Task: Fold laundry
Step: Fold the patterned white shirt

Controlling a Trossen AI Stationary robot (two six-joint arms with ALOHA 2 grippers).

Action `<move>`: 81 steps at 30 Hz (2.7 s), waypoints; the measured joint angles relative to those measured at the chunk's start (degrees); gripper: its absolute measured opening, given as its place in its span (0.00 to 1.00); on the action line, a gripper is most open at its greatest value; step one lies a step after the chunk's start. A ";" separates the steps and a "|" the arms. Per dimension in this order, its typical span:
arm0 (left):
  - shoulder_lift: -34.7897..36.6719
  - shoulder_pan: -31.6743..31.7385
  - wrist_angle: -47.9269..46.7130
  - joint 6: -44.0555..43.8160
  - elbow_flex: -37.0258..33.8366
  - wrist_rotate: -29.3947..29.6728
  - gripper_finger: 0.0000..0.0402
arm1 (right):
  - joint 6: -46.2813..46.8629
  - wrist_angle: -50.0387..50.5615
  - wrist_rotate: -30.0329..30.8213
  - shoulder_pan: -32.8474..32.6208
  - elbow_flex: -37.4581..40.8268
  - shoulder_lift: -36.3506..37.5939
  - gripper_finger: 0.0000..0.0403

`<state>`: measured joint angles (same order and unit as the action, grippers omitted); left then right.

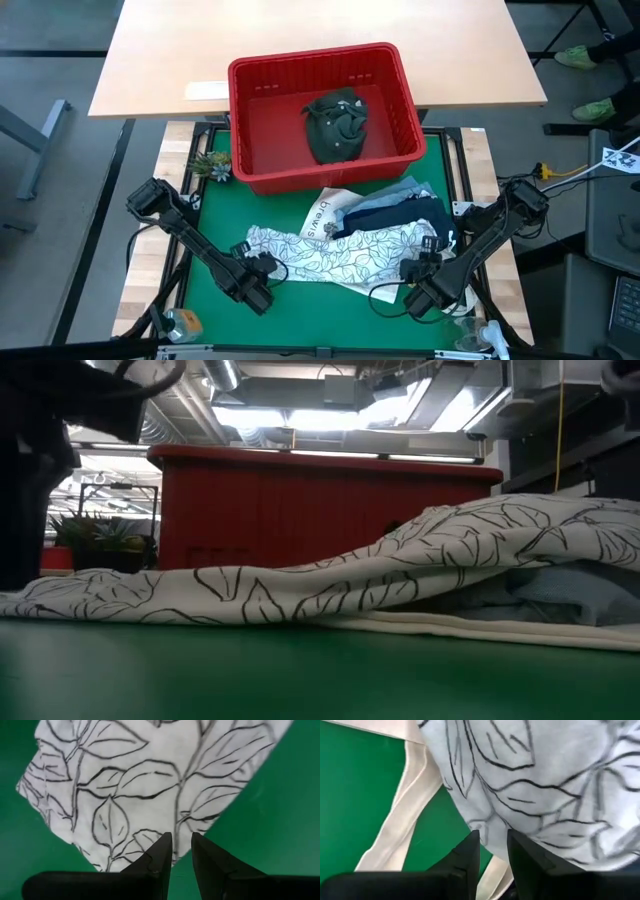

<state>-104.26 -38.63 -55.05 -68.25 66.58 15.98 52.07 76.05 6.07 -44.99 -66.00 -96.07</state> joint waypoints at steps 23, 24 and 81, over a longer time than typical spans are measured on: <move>15.40 -2.65 -11.60 -12.45 -0.76 0.80 0.19 | -6.17 1.81 0.37 0.00 -9.55 -0.04 0.24; 15.37 -2.18 -11.99 -12.52 -0.76 0.18 0.20 | -6.07 1.83 0.37 0.00 -9.55 -0.04 0.24; 15.33 10.73 19.94 -20.15 -23.23 -8.43 0.19 | -5.92 1.81 0.31 0.00 -9.53 -0.02 0.24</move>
<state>-88.92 -27.90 -35.11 -88.40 43.35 7.55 46.15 77.87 6.37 -44.99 -75.53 -96.09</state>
